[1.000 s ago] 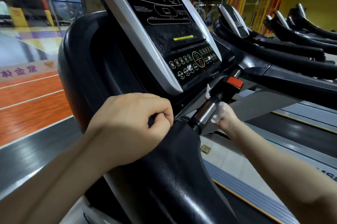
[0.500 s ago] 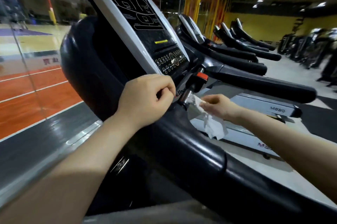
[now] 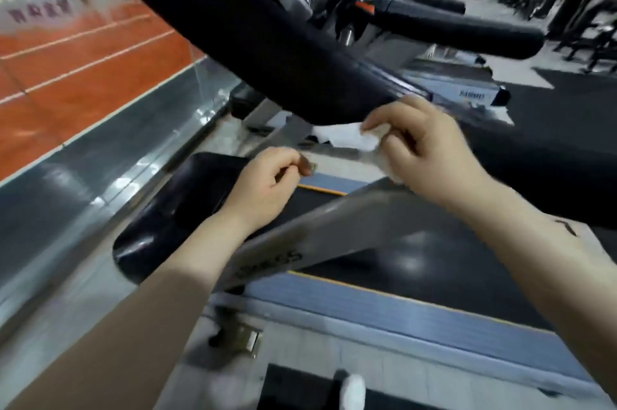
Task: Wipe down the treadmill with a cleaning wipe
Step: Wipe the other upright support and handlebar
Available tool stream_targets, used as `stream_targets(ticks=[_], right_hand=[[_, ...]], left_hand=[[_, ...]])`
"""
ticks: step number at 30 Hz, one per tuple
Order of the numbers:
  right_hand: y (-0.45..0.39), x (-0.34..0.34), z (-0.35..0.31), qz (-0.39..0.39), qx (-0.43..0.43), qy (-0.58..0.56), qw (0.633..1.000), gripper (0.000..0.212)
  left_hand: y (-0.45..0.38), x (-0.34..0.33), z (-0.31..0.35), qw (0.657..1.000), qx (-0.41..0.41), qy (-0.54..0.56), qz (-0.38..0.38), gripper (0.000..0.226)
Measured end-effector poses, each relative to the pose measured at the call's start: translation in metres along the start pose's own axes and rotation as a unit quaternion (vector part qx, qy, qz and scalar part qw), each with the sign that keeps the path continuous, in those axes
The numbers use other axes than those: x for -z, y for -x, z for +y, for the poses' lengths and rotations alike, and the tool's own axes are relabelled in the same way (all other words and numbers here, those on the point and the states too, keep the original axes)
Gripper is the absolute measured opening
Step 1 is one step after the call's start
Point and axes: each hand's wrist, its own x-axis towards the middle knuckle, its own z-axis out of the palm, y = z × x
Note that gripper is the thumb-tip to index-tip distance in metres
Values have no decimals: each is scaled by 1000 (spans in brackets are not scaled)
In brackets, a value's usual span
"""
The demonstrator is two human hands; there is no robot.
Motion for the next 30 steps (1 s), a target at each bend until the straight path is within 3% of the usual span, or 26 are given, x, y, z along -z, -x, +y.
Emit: stream_targets(ticks=[4,7,12,17,20,23,26,30], right_hand=[[62,-84,4,-107,-66,-62,990,29],[98,-150,25,-168,-122,-86,974,12],[168,-264,73,-324,-177,-121,921,23],[237,-374,120,-381,-230,-140,884,32],[268,-452,159,-397,-265,-114,871,21],[292,-533,197,-458,-231,-83,854,7],[304,-610,228,-436,-199,-93,873,9],[296,-702,263,-279,-182,-97,938,6]], left_hand=[[63,-22,-51,994,88,-22,-67,20],[110,-35,-95,983,158,-30,-93,26],[185,-67,-178,949,303,-52,-74,33],[252,-130,-272,901,415,-89,-85,24],[289,-171,-339,875,457,-115,-109,36],[317,-210,-407,861,469,-152,-124,48],[333,-241,-467,850,472,-184,-144,48],[352,-285,-540,860,450,-204,-132,62]])
